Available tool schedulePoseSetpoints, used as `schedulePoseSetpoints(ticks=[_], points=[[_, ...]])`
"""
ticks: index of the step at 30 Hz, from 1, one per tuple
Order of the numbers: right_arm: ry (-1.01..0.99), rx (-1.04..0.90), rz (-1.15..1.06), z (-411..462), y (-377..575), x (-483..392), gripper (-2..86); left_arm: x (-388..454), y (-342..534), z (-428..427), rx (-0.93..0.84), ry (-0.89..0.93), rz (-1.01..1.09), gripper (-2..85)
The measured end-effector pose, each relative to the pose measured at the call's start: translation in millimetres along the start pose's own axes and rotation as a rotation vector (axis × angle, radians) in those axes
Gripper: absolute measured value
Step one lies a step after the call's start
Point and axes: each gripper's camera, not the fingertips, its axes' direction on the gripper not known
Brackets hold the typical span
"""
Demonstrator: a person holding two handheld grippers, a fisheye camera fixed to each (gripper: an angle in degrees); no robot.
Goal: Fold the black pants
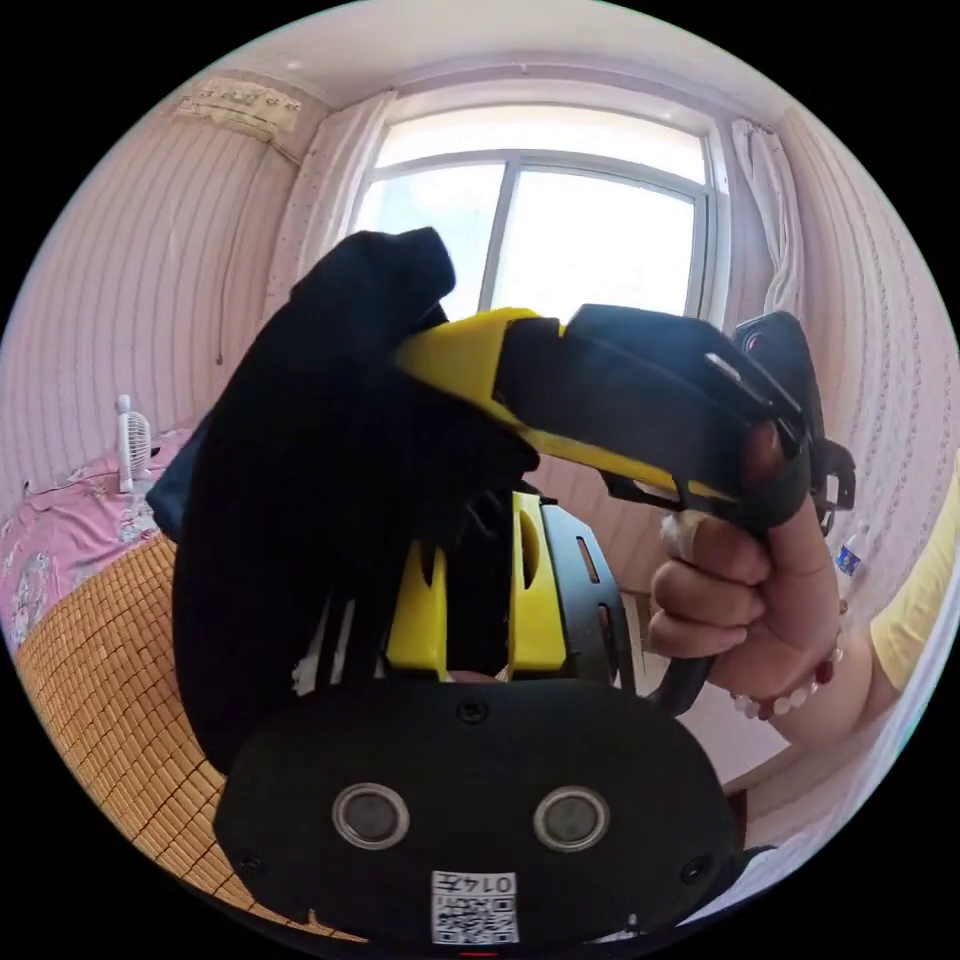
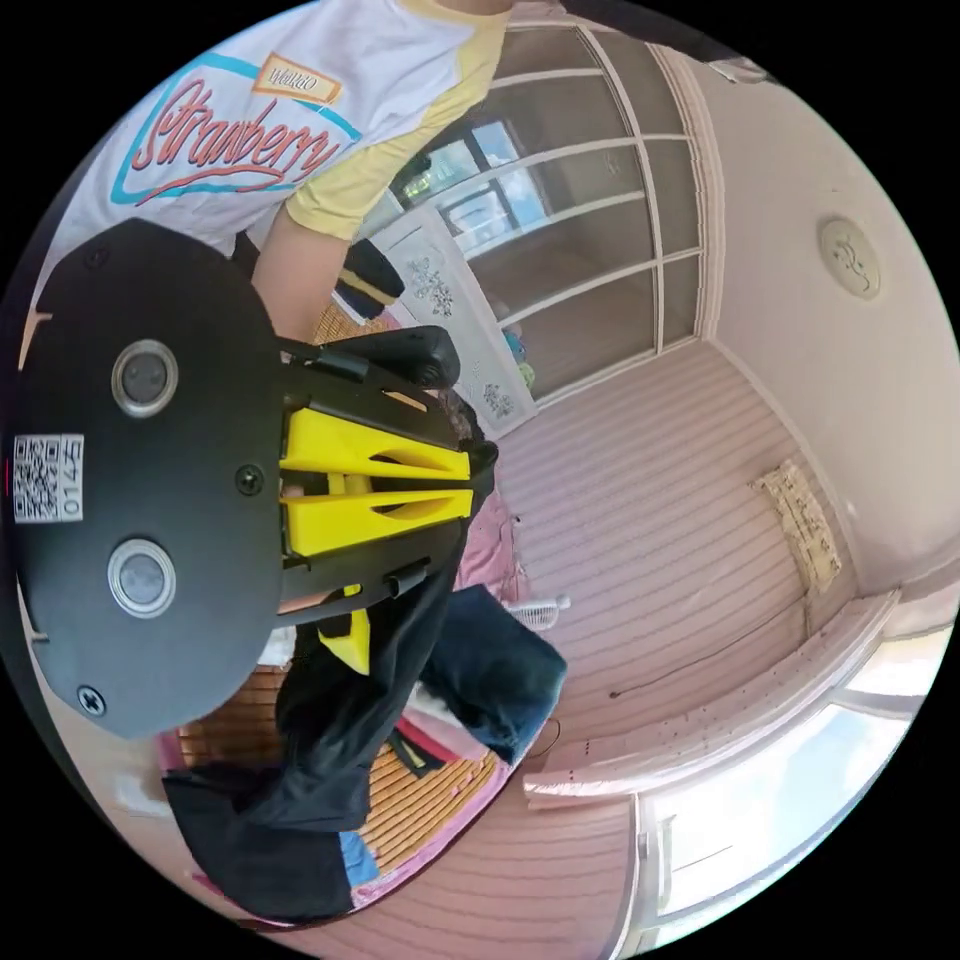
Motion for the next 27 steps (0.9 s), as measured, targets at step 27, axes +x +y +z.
schedulePoseSetpoints(ticks=[27], points=[[0.582, -0.894, 0.063, 280.3, 177.8, -85.2, 0.6, -220.9, 259.9, -321.6, -0.364, 0.072, -0.521, 0.4]])
